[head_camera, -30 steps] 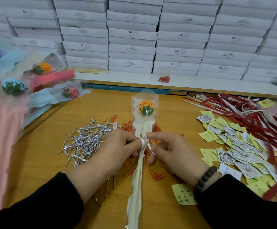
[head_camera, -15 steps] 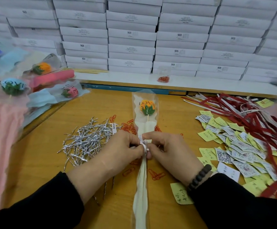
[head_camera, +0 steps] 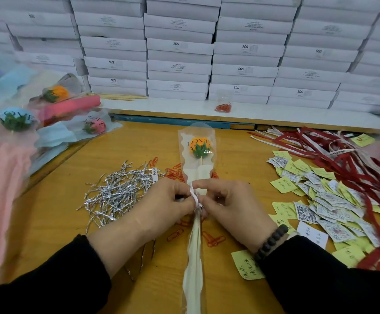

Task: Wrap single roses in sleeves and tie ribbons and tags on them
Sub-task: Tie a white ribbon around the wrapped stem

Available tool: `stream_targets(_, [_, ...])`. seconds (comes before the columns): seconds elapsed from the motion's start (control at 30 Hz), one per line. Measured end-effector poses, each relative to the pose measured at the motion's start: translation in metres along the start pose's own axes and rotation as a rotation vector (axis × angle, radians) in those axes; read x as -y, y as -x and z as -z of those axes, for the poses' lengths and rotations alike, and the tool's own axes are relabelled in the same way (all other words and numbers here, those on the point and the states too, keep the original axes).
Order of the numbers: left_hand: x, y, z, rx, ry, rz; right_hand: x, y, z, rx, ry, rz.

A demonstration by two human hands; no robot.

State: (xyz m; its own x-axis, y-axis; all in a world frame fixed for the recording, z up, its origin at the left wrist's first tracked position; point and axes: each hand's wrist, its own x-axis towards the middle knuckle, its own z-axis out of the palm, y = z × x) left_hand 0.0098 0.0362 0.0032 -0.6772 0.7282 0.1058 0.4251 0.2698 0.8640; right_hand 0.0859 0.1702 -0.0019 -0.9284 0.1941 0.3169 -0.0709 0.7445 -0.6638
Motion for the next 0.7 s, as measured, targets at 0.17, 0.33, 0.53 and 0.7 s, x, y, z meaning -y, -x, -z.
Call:
stream_targets(0.17, [0.0015, 0.0, -0.0009, -0.008, -0.049, -0.016, 0.0045, -0.0026, 0.0026, 0.113, 0.137, -0.027])
stream_targets(0.33, [0.0004, -0.0011, 0.0009, -0.041, 0.01, 0.021, 0.0033, 0.0023, -0.0026, 0.077, 0.105, 0.039])
stream_targets(0.53, [-0.0012, -0.0012, 0.0017, 0.009, 0.022, 0.023, 0.0001, 0.0022, 0.0012, 0.028, -0.068, 0.055])
stream_targets(0.7, [0.0003, 0.0001, -0.0001, 0.048, -0.018, -0.027, -0.0021, -0.0021, 0.0042, 0.008, -0.078, 0.042])
